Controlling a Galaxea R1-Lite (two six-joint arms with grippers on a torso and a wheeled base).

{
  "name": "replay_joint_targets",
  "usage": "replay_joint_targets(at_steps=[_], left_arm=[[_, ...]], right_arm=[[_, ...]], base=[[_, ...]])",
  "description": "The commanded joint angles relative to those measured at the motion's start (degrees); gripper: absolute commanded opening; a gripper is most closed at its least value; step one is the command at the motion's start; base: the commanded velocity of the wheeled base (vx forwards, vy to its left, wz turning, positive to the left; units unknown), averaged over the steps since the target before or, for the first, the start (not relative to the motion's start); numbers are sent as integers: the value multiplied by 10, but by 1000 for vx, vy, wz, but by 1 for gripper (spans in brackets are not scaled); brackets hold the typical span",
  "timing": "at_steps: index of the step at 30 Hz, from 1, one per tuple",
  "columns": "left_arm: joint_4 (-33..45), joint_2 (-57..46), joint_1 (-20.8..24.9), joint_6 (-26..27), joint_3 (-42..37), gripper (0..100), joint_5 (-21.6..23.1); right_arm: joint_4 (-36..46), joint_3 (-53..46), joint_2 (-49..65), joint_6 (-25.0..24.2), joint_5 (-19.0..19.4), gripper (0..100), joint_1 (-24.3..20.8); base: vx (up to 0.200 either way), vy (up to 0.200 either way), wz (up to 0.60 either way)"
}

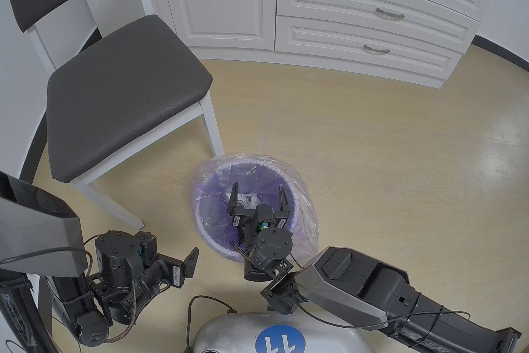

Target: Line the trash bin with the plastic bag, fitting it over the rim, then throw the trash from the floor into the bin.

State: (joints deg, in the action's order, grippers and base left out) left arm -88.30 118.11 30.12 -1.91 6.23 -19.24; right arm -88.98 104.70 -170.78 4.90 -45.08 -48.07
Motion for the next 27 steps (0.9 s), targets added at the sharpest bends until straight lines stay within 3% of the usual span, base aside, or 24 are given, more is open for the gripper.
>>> replay_joint_targets(at_steps=[1, 7, 15, 16, 24, 27], left_arm=[[0, 1, 0, 0, 0, 100, 0], [0, 1, 0, 0, 0, 100, 0], [0, -1, -1, 0, 3, 100, 0], [0, 0, -3, 0, 6, 100, -1], [1, -4, -14, 0, 14, 100, -4], [0, -11, -15, -6, 3, 100, -5]], right_arm=[[-10, 1, -1, 1, 0, 100, -1], [-10, 0, 5, 11, -1, 100, -1], [-10, -91, 109, 10, -10, 100, 7], [-10, -198, 174, 13, -8, 100, 32], [-10, -330, 255, 31, -1, 100, 97], [-10, -441, 294, 49, 16, 100, 131]], base=[[0, 0, 0], [0, 0, 0], [0, 0, 0], [0, 0, 0], [0, 0, 0], [0, 0, 0]])
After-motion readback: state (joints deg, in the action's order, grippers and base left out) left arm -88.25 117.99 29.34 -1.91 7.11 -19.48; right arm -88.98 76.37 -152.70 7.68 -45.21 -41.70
